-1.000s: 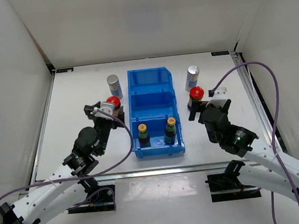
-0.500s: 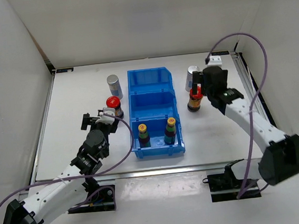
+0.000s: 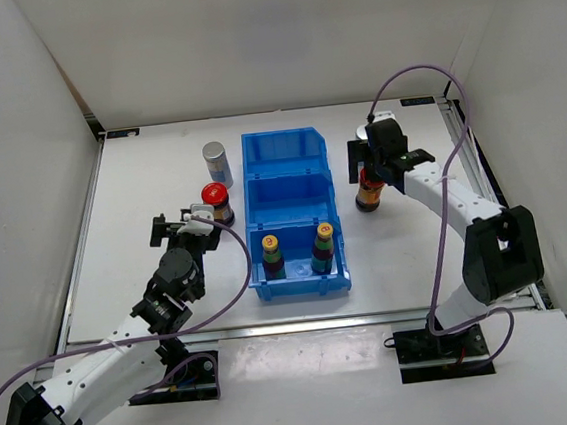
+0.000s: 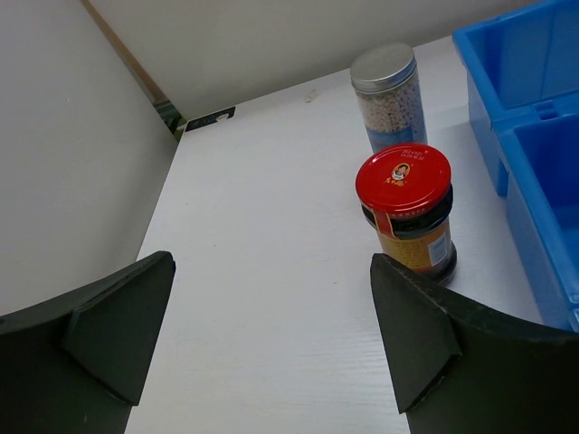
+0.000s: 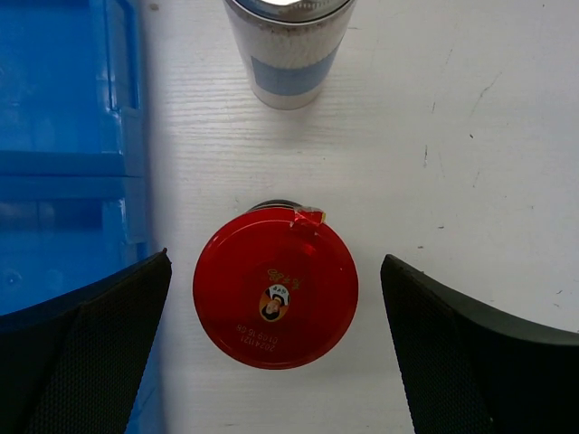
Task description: Organize the condiment bottles
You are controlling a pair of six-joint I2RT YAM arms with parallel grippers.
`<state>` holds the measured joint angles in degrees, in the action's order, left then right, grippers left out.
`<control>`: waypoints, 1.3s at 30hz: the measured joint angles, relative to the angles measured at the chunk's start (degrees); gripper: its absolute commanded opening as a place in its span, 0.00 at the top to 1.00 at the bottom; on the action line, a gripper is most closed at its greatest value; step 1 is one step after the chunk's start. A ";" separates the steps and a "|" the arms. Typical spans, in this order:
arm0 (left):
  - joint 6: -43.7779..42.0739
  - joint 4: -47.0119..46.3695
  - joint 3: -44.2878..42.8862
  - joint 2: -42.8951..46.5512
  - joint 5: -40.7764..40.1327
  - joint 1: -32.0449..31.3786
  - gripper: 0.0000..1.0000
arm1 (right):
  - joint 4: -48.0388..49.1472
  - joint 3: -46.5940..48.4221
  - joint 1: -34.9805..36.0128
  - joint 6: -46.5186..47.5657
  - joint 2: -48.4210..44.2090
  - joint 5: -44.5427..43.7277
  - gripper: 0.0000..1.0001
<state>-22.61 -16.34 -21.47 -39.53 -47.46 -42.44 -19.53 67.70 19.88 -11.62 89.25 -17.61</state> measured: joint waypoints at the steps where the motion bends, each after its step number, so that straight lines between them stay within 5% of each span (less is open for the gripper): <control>1: -0.02 0.02 0.00 0.00 0.00 0.00 0.00 | -0.04 0.00 0.00 -0.02 0.17 0.02 0.00; 5: -0.04 -0.02 0.00 0.00 0.00 0.00 0.00 | -0.02 0.00 -0.39 -0.09 1.77 0.17 0.00; 12: -0.04 -0.02 0.00 -0.13 -0.15 0.00 0.00 | -0.15 0.02 -1.03 -1.01 6.67 1.60 0.16; 19: -0.04 -0.11 0.00 -0.57 -0.46 0.00 0.00 | -0.63 0.02 -1.16 -1.84 7.76 2.67 0.39; 23: -0.04 -0.22 0.00 -0.59 -0.72 0.00 0.00 | -0.98 0.04 -1.16 -1.57 7.56 2.71 0.63; 30: -0.04 -0.26 0.00 -0.61 -1.31 0.00 0.00 | -6.75 0.79 -1.16 -1.25 2.49 2.19 0.83; 39: 0.00 -0.37 0.00 -1.46 -1.44 0.00 0.00 | -7.58 9.84 0.72 0.39 -5.03 6.71 0.91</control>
<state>-22.61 -16.71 -21.47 -40.99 -48.90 -42.44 -27.11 77.54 20.60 -11.22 84.23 -10.90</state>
